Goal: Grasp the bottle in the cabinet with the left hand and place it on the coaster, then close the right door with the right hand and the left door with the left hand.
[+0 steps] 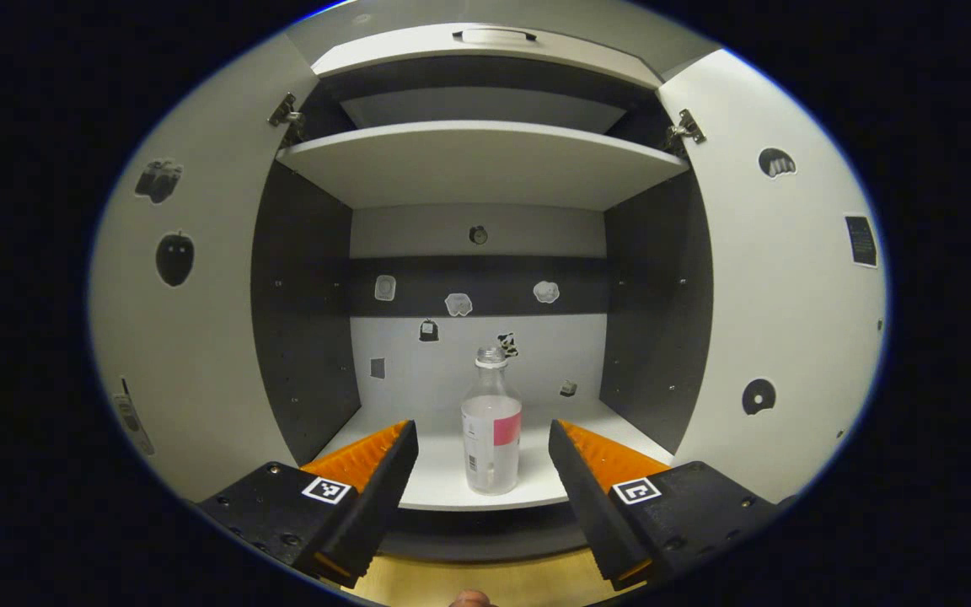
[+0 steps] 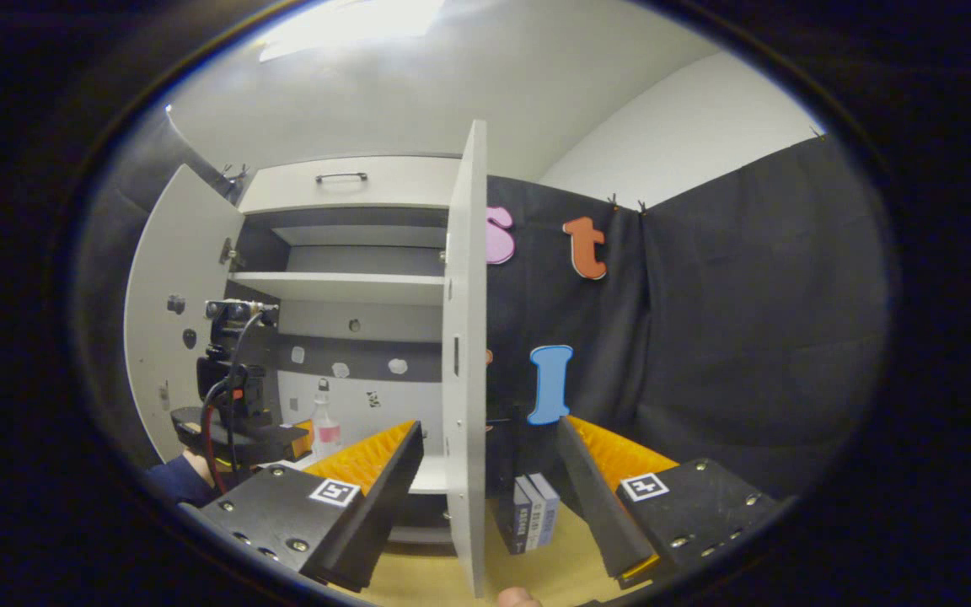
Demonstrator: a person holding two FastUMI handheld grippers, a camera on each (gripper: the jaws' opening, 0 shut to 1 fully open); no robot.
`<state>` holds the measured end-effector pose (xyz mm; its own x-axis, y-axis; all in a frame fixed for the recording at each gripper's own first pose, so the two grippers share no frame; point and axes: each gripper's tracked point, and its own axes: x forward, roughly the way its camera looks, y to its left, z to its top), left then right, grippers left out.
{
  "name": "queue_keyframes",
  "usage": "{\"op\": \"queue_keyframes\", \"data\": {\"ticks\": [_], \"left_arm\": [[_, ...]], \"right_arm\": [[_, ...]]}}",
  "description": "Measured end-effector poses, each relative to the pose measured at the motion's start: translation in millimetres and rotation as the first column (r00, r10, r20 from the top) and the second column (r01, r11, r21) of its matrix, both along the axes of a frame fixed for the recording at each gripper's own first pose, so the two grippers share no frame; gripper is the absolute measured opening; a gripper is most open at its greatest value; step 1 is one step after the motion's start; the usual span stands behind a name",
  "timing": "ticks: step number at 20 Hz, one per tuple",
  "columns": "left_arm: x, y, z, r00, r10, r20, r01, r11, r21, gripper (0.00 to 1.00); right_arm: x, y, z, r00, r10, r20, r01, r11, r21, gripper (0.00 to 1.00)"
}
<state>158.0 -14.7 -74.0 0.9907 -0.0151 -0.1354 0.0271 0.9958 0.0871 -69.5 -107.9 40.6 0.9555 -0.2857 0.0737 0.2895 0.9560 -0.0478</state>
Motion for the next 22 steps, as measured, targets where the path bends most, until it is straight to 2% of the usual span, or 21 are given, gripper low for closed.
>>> {"op": "queue_keyframes", "data": {"ticks": [7,8,9,14,16,17,18,22], "left_arm": [[62,-3,-18,0.999,0.032,-0.023,-0.032,0.999,-0.008,0.97],[71,-5,-19,0.999,0.038,-0.02,-0.038,0.999,-0.013,0.97],[77,-4,-19,0.999,0.044,-0.019,-0.045,0.999,-0.017,0.97],[106,-4,-19,0.998,0.064,-0.016,-0.065,0.998,-0.013,0.97],[114,-4,-24,0.997,0.076,-0.031,-0.076,0.997,-0.015,0.96],[115,-4,-25,0.996,0.077,-0.037,-0.078,0.997,-0.017,0.82],[116,-4,-23,0.997,0.072,-0.027,-0.073,0.997,-0.022,0.77],[105,-8,-23,0.998,0.038,-0.048,-0.041,0.997,-0.058,0.76]], "right_arm": [[-27,-52,3,0.984,-0.178,-0.001,0.178,0.984,-0.021,0.96],[-30,-59,3,0.98,-0.201,-0.003,0.201,0.979,-0.027,0.93],[-33,-64,1,0.975,-0.221,-0.007,0.221,0.975,-0.031,0.94],[-42,-76,-4,0.963,-0.269,-0.025,0.268,0.963,-0.026,0.97],[-45,-79,-6,0.958,-0.285,-0.028,0.284,0.958,-0.035,0.94],[-47,-81,-6,0.956,-0.293,-0.03,0.292,0.956,-0.038,0.97],[-47,-81,-7,0.954,-0.297,-0.033,0.296,0.955,-0.035,0.97],[-45,-80,-7,0.96,-0.279,-0.031,0.278,0.96,-0.019,0.96]]}}
